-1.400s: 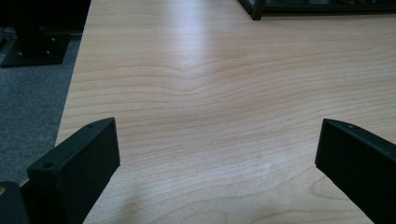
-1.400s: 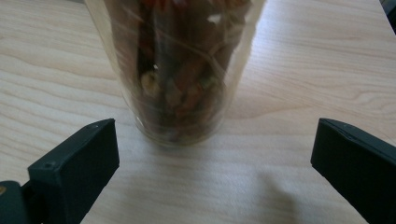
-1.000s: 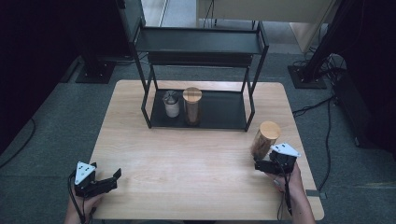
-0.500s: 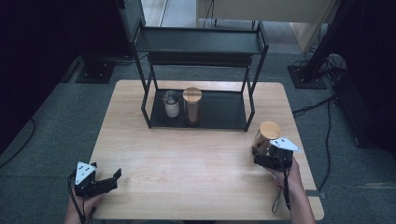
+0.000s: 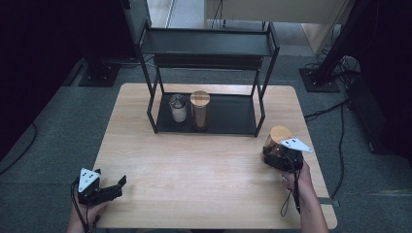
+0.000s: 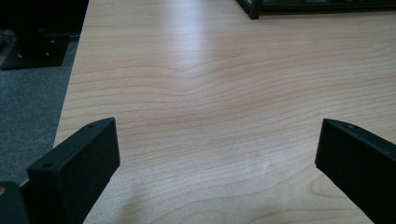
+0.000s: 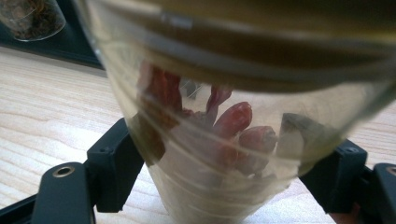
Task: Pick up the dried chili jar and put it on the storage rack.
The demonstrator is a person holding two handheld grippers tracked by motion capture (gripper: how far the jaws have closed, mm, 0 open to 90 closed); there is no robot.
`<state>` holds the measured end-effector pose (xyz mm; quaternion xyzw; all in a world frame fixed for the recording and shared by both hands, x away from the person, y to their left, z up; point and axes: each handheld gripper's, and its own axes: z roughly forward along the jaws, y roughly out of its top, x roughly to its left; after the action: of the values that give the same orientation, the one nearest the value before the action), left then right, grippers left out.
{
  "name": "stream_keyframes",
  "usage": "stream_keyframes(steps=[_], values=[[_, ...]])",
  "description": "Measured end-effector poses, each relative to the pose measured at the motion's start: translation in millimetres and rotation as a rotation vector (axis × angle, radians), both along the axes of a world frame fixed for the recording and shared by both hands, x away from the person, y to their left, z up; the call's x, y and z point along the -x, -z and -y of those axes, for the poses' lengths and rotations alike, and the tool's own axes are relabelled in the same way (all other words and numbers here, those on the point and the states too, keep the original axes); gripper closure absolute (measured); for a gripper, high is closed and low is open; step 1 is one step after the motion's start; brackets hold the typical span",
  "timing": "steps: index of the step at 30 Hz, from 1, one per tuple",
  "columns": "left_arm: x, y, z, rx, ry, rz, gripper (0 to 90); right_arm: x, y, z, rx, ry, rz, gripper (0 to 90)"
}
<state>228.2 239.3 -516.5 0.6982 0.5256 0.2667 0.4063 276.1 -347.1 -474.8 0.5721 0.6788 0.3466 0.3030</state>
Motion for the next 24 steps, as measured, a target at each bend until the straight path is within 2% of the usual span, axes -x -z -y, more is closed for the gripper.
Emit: stream_keyframes(steps=[8,24], values=[[-0.1,0.0,0.0,0.000,0.001,0.000,0.1,-5.3,-1.1,-0.7,-0.026,0.018,-0.006,24.0],[0.0,0.0,0.0,0.000,0.003,0.000,0.1,-20.2,-3.4,-21.9,-0.018,0.001,-0.020,24.6]])
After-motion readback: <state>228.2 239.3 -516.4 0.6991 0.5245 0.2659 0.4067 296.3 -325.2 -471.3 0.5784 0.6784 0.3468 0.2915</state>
